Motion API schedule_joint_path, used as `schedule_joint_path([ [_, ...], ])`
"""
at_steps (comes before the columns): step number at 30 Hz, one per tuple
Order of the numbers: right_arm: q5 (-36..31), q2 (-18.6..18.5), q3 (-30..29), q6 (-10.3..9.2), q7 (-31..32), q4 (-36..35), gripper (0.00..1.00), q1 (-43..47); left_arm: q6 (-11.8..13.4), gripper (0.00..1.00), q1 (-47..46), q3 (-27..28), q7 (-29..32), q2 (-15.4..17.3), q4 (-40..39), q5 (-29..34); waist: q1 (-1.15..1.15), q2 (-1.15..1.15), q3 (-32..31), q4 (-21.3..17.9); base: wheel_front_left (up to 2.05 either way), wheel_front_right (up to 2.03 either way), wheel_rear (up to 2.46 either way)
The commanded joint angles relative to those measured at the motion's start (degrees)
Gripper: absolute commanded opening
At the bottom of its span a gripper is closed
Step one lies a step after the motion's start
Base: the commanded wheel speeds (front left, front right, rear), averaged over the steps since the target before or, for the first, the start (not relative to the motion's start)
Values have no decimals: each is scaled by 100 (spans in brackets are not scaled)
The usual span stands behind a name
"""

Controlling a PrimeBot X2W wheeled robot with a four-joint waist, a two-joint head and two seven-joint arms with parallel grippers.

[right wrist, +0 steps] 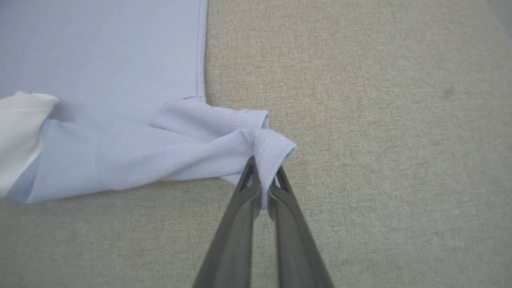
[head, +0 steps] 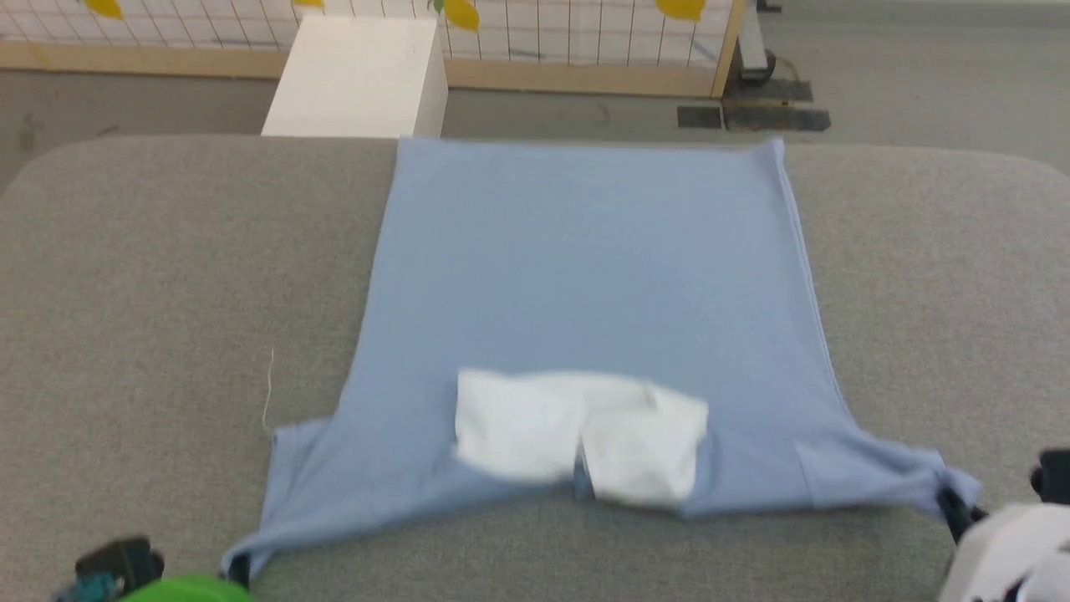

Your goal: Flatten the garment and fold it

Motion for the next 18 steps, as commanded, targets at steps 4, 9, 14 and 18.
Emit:
schedule_joint_path([
  [4, 134, 20, -227, -11, 106, 50, 0, 358, 286, 0, 536, 135, 83, -10, -62, -48, 1, 0, -137, 2, 0, 0, 0],
  [9, 359, 23, -201, -11, 85, 487, 0, 578, 312, 0, 752, 98, 107, -58, 6, -78, 1, 0, -138, 52, 0, 0, 0],
  [14, 502, 24, -20, -11, -208, 994, 42, 589, 58, 0, 615, -45, 14, -181, 94, -192, 1, 0, -99, 117, 0, 0, 0],
  [18, 709, 24, 75, -11, -443, 1215, 100, 534, -70, 0, 444, -94, -51, -215, 163, -241, 1, 0, -71, 171, 0, 0, 0],
])
